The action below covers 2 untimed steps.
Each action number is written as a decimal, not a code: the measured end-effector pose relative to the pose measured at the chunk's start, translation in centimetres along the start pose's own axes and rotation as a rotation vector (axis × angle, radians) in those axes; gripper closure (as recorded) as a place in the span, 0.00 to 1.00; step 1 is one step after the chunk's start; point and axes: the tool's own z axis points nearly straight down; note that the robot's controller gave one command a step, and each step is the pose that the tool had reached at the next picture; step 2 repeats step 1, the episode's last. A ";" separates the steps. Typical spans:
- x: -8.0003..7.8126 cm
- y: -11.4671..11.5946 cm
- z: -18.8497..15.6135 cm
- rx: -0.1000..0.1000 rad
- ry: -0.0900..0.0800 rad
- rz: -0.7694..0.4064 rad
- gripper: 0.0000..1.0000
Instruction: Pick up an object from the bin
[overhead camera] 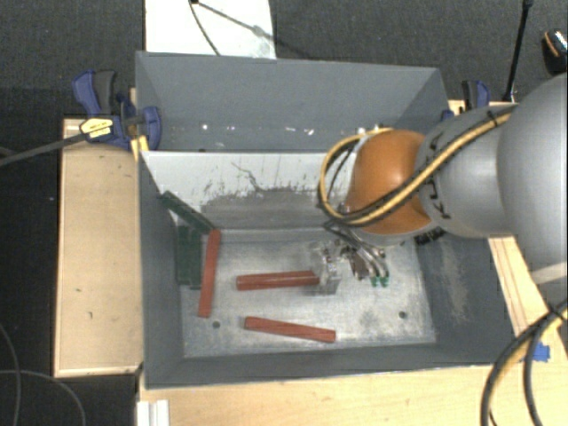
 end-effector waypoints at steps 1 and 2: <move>0.6 -3.5 -14.2 0.002 -0.006 -0.121 1.00; 0.6 -3.5 -14.2 0.002 -0.006 -0.121 1.00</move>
Offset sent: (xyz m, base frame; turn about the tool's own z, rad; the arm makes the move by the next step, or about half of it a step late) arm -0.0047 -0.0339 0.1363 -0.1234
